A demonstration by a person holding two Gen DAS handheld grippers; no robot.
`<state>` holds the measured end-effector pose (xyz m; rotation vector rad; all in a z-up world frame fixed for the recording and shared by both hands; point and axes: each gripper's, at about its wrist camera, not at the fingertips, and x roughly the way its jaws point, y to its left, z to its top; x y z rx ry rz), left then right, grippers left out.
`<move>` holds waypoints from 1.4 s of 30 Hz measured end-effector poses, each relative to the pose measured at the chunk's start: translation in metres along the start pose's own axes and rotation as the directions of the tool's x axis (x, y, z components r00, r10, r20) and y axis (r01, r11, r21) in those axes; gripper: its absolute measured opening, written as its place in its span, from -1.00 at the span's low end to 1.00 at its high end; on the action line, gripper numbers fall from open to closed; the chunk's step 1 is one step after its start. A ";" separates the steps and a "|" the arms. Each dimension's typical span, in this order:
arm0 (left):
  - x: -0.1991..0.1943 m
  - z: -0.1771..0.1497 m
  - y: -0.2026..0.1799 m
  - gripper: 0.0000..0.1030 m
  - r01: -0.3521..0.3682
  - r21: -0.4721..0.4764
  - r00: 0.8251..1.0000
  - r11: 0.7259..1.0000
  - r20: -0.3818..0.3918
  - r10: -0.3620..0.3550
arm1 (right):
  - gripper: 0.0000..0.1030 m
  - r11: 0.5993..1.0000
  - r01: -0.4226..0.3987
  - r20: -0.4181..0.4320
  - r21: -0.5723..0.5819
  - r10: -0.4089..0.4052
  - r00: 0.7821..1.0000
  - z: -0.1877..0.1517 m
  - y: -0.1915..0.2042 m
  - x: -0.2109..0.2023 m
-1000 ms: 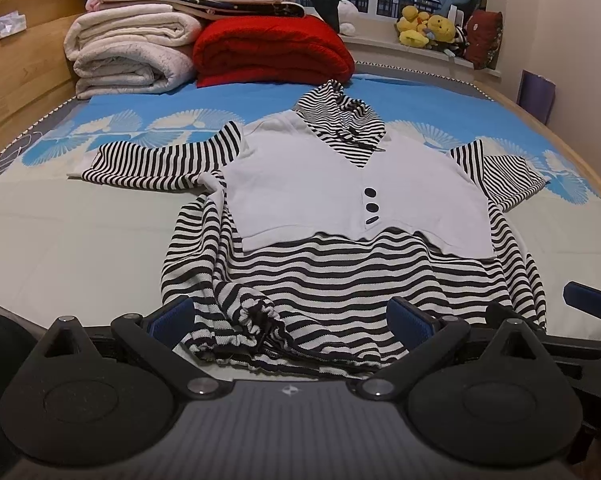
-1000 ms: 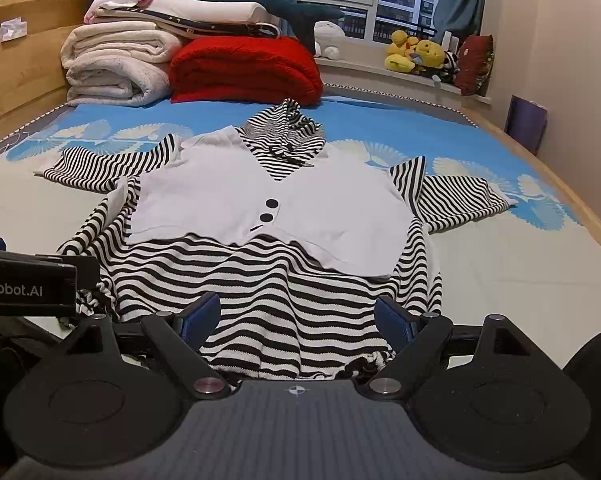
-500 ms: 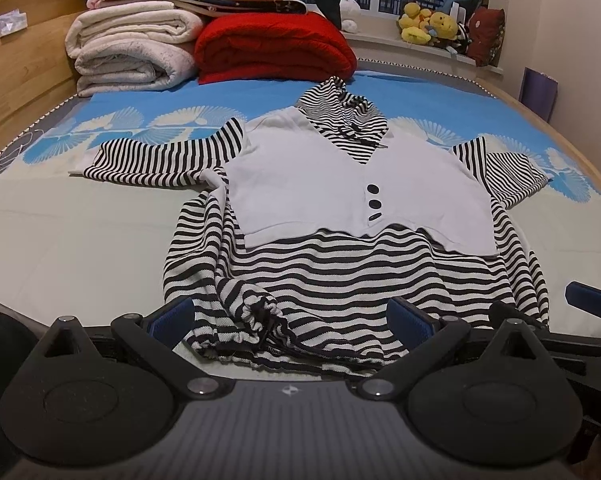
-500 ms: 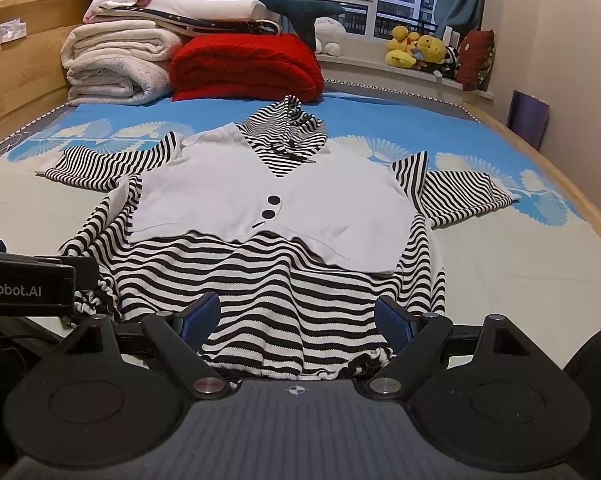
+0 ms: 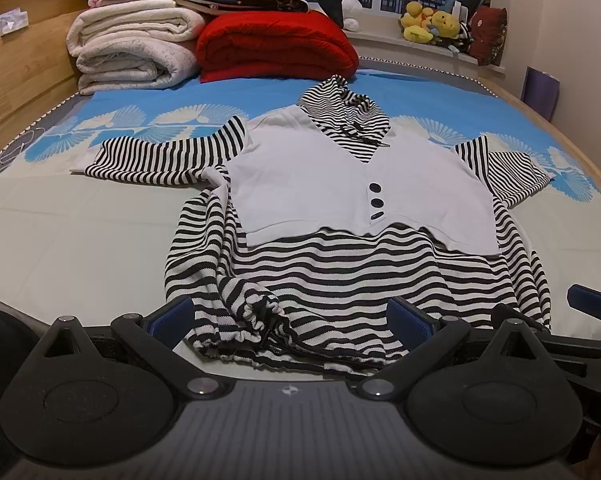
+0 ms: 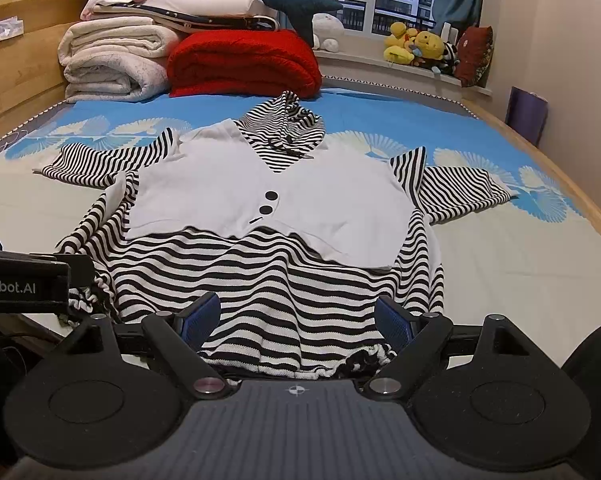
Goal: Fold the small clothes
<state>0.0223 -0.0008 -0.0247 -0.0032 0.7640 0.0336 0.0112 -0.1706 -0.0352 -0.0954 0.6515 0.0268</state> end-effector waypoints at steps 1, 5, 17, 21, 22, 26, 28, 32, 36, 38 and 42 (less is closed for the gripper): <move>0.000 0.000 0.000 0.98 0.000 0.000 1.000 1.000 0.000 0.000 | 0.65 1.000 0.000 0.000 0.000 0.000 1.000 0.000 0.000 0.000; 0.000 0.000 0.000 0.98 0.000 0.000 1.000 1.000 0.000 0.000 | 0.65 1.000 0.000 0.000 0.000 0.000 1.000 0.000 0.000 0.000; 0.000 0.000 0.000 0.98 -0.004 0.002 1.000 1.000 0.001 0.004 | 0.65 1.000 0.005 0.006 0.003 -0.005 1.000 0.000 -0.001 0.000; -0.009 0.011 0.002 0.98 -0.032 -0.025 0.999 0.999 0.016 0.032 | 0.65 1.000 0.016 0.019 0.016 -0.016 1.000 0.000 -0.004 0.000; -0.013 0.016 0.002 0.98 -0.041 -0.035 0.999 0.999 0.022 0.042 | 0.65 1.000 0.022 0.022 0.019 -0.022 1.000 0.000 -0.004 0.000; -0.029 0.035 0.001 0.98 -0.062 -0.060 0.995 0.996 0.079 0.067 | 0.58 0.997 0.062 0.036 0.056 -0.064 0.997 0.005 -0.006 0.000; -0.031 0.046 0.006 0.97 -0.064 -0.079 0.993 0.995 0.090 0.072 | 0.56 0.994 0.080 0.044 0.074 -0.083 0.996 0.007 -0.007 0.001; -0.027 0.074 0.024 0.95 -0.088 -0.132 0.991 0.987 0.091 0.100 | 0.46 0.992 0.086 0.059 0.094 -0.092 0.994 0.015 -0.003 0.003; -0.011 0.109 0.043 0.91 -0.081 -0.169 0.991 0.982 0.090 0.097 | 0.38 0.993 0.084 0.091 0.088 -0.092 0.992 0.021 0.003 0.005; -0.003 0.127 0.051 0.85 -0.081 -0.176 0.989 0.981 0.108 0.101 | 0.38 0.993 0.085 0.098 0.085 -0.094 0.991 0.022 0.006 0.004; 0.026 0.170 0.073 0.55 -0.099 -0.205 0.983 0.974 0.131 0.128 | 0.38 0.993 0.069 0.104 0.099 -0.079 0.991 0.023 0.006 0.004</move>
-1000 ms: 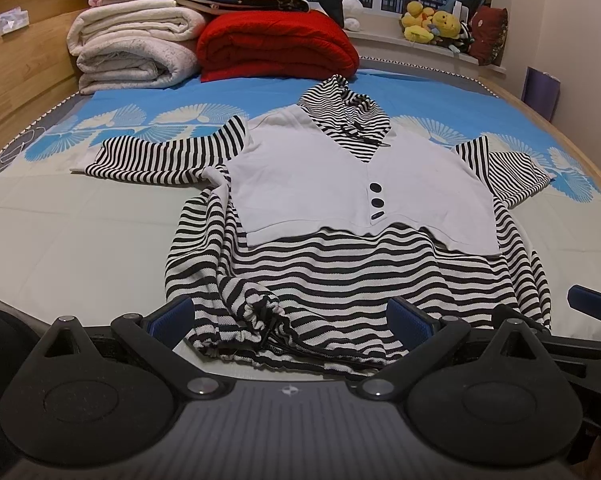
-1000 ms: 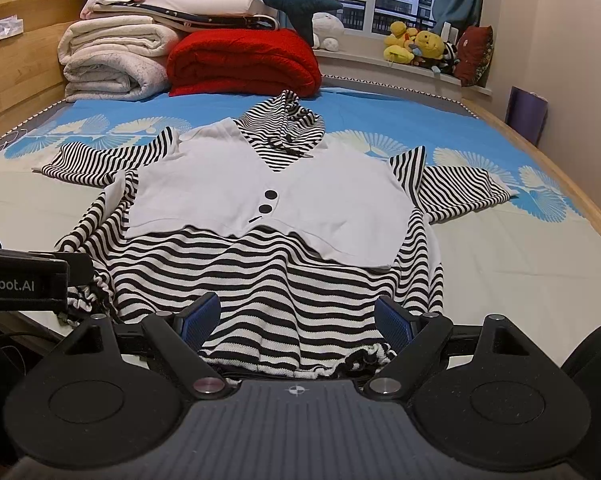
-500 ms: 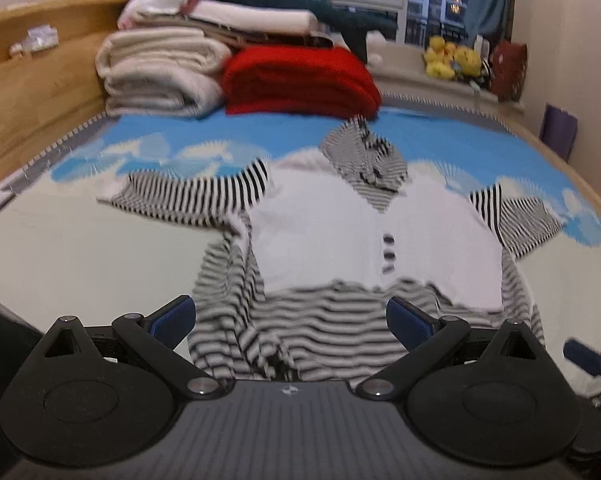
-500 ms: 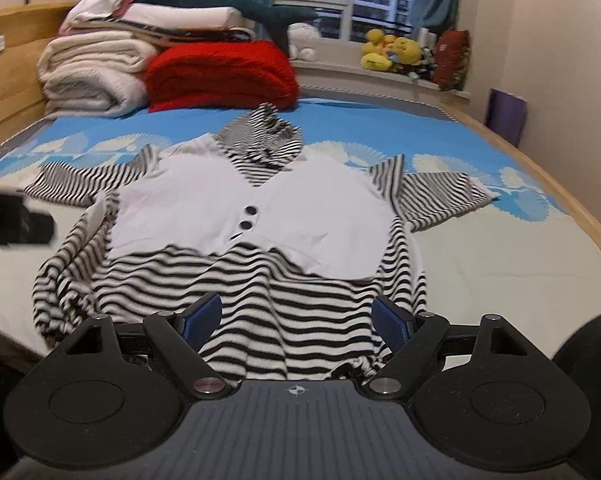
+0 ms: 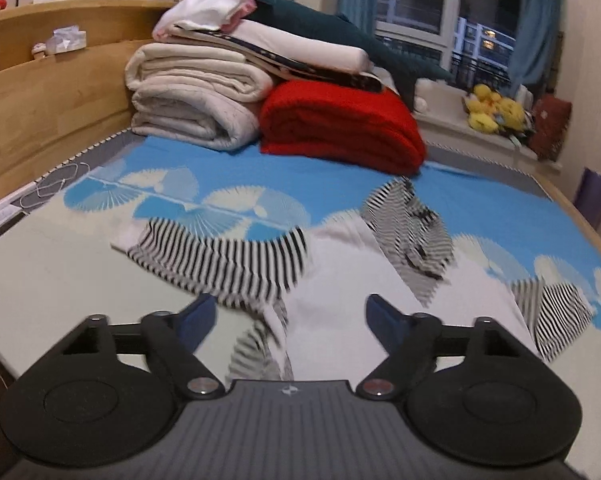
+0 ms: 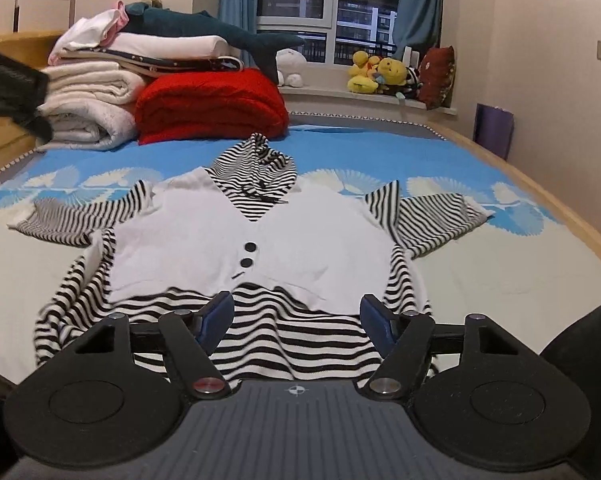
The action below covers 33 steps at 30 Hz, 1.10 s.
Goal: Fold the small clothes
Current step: 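Move the left gripper to a striped sleeve cuff and close on it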
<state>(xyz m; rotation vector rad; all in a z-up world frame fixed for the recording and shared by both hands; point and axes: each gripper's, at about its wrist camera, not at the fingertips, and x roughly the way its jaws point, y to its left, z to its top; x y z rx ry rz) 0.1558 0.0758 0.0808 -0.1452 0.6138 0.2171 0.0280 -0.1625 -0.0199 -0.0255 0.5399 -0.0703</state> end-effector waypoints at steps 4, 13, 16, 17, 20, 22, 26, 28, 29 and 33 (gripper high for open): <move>0.049 0.040 0.016 0.18 -0.036 -0.034 0.999 0.999 0.025 0.037 | 0.38 1.000 0.014 -0.007 -0.012 -0.014 1.000 0.002 0.003 0.003; 0.198 0.084 0.082 0.17 -0.229 -0.070 0.973 0.971 -0.022 0.228 | 0.39 0.997 0.078 -0.087 -0.027 -0.080 0.993 -0.008 -0.003 0.023; 0.242 0.075 0.111 0.17 -0.335 -0.085 0.942 0.938 -0.043 0.332 | 0.39 0.994 0.094 -0.103 -0.055 -0.100 0.990 -0.012 -0.005 0.032; 0.251 0.067 0.117 0.17 -0.361 -0.087 0.933 0.929 -0.050 0.357 | 0.39 0.993 0.098 -0.111 -0.069 -0.105 0.988 -0.014 -0.005 0.036; 0.285 0.046 0.141 0.17 -0.449 -0.129 0.887 0.884 -0.183 0.423 | 0.40 0.989 0.106 -0.142 -0.102 -0.120 0.983 -0.020 -0.004 0.048; 0.299 0.044 0.151 0.18 -0.438 -0.165 0.893 0.884 -0.196 0.406 | 0.40 0.987 0.105 -0.169 -0.123 -0.125 0.978 -0.023 -0.002 0.059; 0.322 0.044 0.172 0.19 -0.463 -0.155 0.876 0.873 -0.227 0.425 | 0.42 0.989 0.104 -0.170 -0.103 -0.120 0.978 -0.005 -0.002 0.078; 0.330 0.042 0.191 0.19 -0.480 -0.211 0.865 0.851 -0.277 0.419 | 0.47 0.989 0.107 -0.151 -0.098 -0.121 0.981 0.007 0.000 0.088; 0.331 0.038 0.197 0.19 -0.487 -0.234 0.860 0.841 -0.295 0.416 | 0.50 0.989 0.107 -0.143 -0.099 -0.120 0.982 0.013 0.001 0.094; 0.338 0.037 0.229 0.23 -0.439 -0.358 0.885 0.824 -0.331 0.327 | 0.53 0.990 0.082 -0.128 -0.117 -0.097 0.987 0.043 0.004 0.132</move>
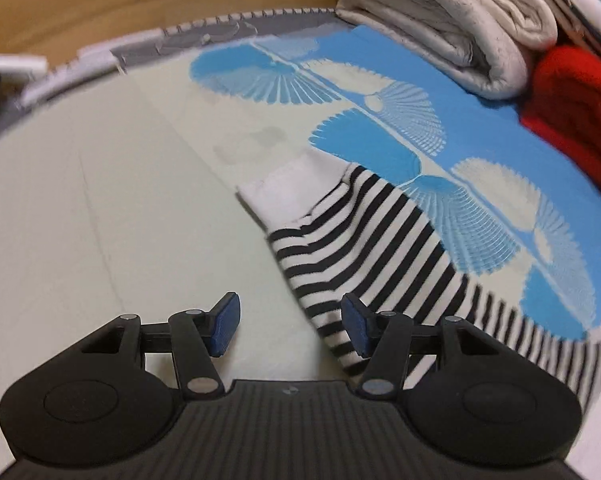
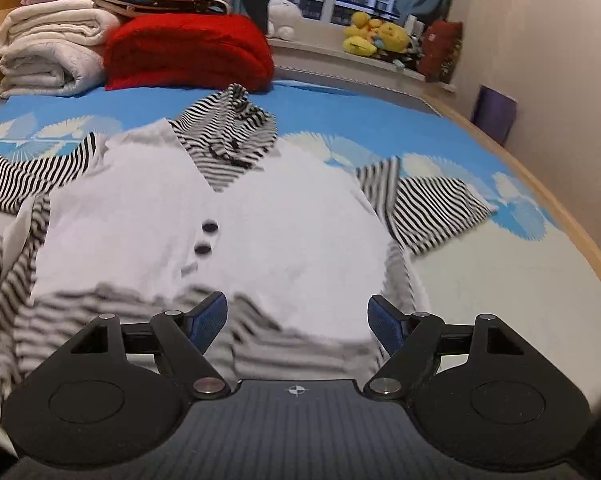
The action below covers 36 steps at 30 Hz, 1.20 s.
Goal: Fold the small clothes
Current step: 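Move the left gripper to a striped sleeve cuff and close on it, then fold the held sleeve across the body with the left gripper while the right gripper grasps the other sleeve cuff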
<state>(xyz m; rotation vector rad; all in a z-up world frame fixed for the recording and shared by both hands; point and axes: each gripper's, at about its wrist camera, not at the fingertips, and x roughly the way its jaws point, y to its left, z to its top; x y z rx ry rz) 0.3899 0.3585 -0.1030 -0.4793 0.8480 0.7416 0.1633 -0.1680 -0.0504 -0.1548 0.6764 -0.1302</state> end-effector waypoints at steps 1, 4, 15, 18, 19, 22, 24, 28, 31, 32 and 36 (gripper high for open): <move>0.001 0.002 0.002 0.29 0.023 0.002 1.000 1.000 -0.009 -0.023 | 0.53 1.000 0.011 0.019 -0.005 -0.011 1.000 0.011 0.000 0.008; 0.013 0.001 0.002 0.28 0.043 0.019 0.997 0.999 -0.061 -0.042 | 0.53 0.998 0.054 0.075 0.016 -0.055 0.996 0.042 -0.001 0.028; 0.017 0.005 -0.004 -1.00 0.071 -0.031 0.988 0.997 -0.136 -0.075 | 0.48 0.998 0.028 0.078 0.063 -0.033 0.996 0.078 -0.005 0.054; 0.003 0.010 -0.010 -1.00 0.078 -0.024 0.991 0.997 -0.103 -0.080 | 0.32 0.999 -0.005 0.084 0.052 0.001 0.997 0.085 -0.007 0.055; -0.002 0.012 -0.013 -1.00 0.081 -0.016 0.992 0.997 -0.091 -0.083 | 0.28 0.998 -0.022 0.088 0.053 0.017 0.996 0.090 -0.010 0.056; -0.019 0.016 -0.027 -1.00 0.097 -0.001 0.993 0.995 -0.061 -0.097 | 0.08 0.995 -0.075 0.103 0.063 0.068 0.992 0.106 -0.018 0.060; -0.030 0.017 -0.035 -1.00 0.111 0.000 0.992 0.994 -0.056 -0.111 | 0.00 0.993 -0.104 0.116 0.062 0.097 0.988 0.118 -0.021 0.065; -0.055 0.013 -0.064 -1.00 0.140 0.057 0.990 0.989 -0.013 -0.139 | 0.00 0.991 -0.137 0.106 0.013 0.134 0.985 0.141 -0.019 0.088; -0.066 0.003 -0.088 -1.00 0.150 0.112 0.989 0.982 -0.004 -0.150 | 0.00 0.986 -0.164 0.086 0.025 0.162 0.983 0.149 -0.022 0.111; -0.068 -0.001 -0.095 -1.00 0.146 0.129 0.989 0.981 0.000 -0.147 | 0.00 0.985 -0.168 0.081 0.038 0.165 0.983 0.149 -0.024 0.118; -0.075 -0.016 -0.115 -1.00 0.134 0.155 0.991 0.979 0.006 -0.137 | 0.02 0.978 -0.148 -0.022 0.145 0.152 0.988 0.146 -0.032 0.144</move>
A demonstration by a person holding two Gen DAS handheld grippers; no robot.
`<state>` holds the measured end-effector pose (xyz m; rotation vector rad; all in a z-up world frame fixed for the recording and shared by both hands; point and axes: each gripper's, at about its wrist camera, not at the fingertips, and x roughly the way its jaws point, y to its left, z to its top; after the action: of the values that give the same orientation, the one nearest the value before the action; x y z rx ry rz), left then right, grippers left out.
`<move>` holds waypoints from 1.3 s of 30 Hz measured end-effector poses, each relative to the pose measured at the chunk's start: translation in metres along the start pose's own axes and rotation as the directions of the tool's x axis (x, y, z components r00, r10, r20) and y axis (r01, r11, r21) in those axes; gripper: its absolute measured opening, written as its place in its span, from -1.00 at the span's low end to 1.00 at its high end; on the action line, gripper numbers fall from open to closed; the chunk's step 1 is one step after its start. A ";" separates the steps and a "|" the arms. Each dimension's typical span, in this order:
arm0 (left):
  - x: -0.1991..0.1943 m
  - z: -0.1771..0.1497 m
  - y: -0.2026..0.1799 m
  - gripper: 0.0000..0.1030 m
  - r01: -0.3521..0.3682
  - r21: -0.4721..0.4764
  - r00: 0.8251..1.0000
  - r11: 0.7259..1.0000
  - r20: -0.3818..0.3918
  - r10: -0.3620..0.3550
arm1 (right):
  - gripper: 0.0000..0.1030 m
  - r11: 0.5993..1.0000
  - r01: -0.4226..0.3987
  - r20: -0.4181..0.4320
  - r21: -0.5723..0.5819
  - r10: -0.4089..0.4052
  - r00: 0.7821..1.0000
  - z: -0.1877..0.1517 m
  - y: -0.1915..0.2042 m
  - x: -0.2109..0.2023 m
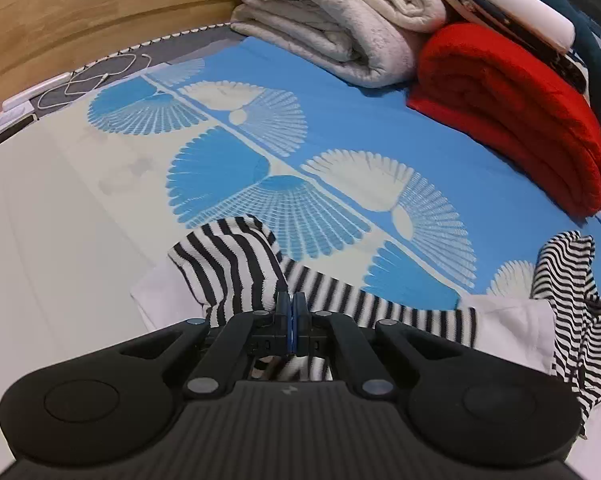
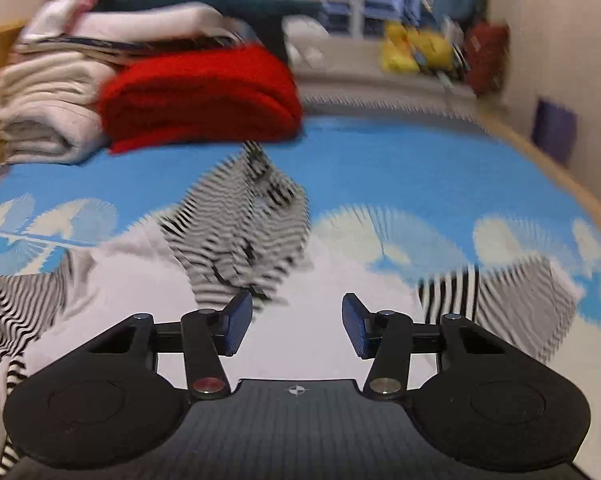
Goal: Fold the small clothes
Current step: 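Fold the held sleeve across the body with the left gripper while the right gripper grasps the other sleeve cuff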
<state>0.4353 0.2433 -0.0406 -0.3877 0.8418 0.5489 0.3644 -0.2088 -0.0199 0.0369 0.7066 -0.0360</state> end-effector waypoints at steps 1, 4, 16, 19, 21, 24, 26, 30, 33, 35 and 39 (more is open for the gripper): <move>-0.001 -0.002 -0.005 -1.00 -0.003 0.001 1.000 1.000 0.000 0.003 | 0.02 0.999 -0.031 -0.016 0.032 0.032 0.999 0.001 -0.003 0.004; -0.006 -0.009 -0.020 -1.00 0.002 0.024 1.000 1.000 0.001 -0.002 | 0.00 0.998 -0.063 -0.010 0.015 0.063 0.998 0.005 -0.003 0.010; -0.097 -0.105 -0.175 -0.94 0.415 0.490 0.905 0.767 -0.132 -0.405 | 0.00 0.997 0.008 0.009 0.074 -0.008 1.000 0.021 -0.044 0.009; -0.107 -0.120 -0.189 -0.69 0.554 0.497 0.831 0.667 -0.282 -0.480 | 0.00 0.992 0.033 0.002 0.120 -0.034 0.999 0.021 -0.054 0.008; -0.105 -0.111 -0.181 -0.46 0.509 0.482 0.860 0.714 -0.247 -0.447 | 0.00 0.988 0.043 -0.014 0.146 -0.042 0.999 0.021 -0.057 0.011; -0.084 -0.078 -0.149 -0.44 0.422 0.347 0.906 0.837 -0.193 -0.377 | 0.01 0.986 0.034 -0.024 0.166 -0.030 0.999 0.020 -0.054 0.015; -0.066 -0.054 -0.118 -0.44 0.339 0.217 0.936 0.916 -0.174 -0.305 | 0.01 0.986 0.026 -0.026 0.162 -0.023 0.999 0.020 -0.046 0.018; -0.032 -0.017 -0.063 -0.43 0.177 0.047 0.970 0.983 -0.176 -0.167 | -0.19 0.990 -0.043 -0.008 0.135 0.044 0.999 0.018 -0.021 0.019; -0.023 0.001 -0.040 -0.43 0.176 -0.025 0.966 0.984 -0.186 -0.178 | -0.30 0.991 -0.115 -0.010 0.072 0.116 0.993 0.013 0.006 0.021; -0.021 0.012 -0.025 -0.41 0.179 -0.051 0.968 0.982 -0.171 -0.185 | -0.30 0.985 -0.174 -0.016 0.013 0.174 0.985 0.008 0.029 0.020; -0.024 0.025 0.002 -0.40 0.150 -0.095 0.976 0.984 -0.144 -0.163 | -0.29 0.958 -0.257 -0.036 -0.127 0.255 0.966 -0.001 0.085 0.024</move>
<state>0.4363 0.2507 -0.0064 -0.5734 0.9269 0.4124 0.3861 -0.1242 -0.0343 0.0029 0.7180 0.2597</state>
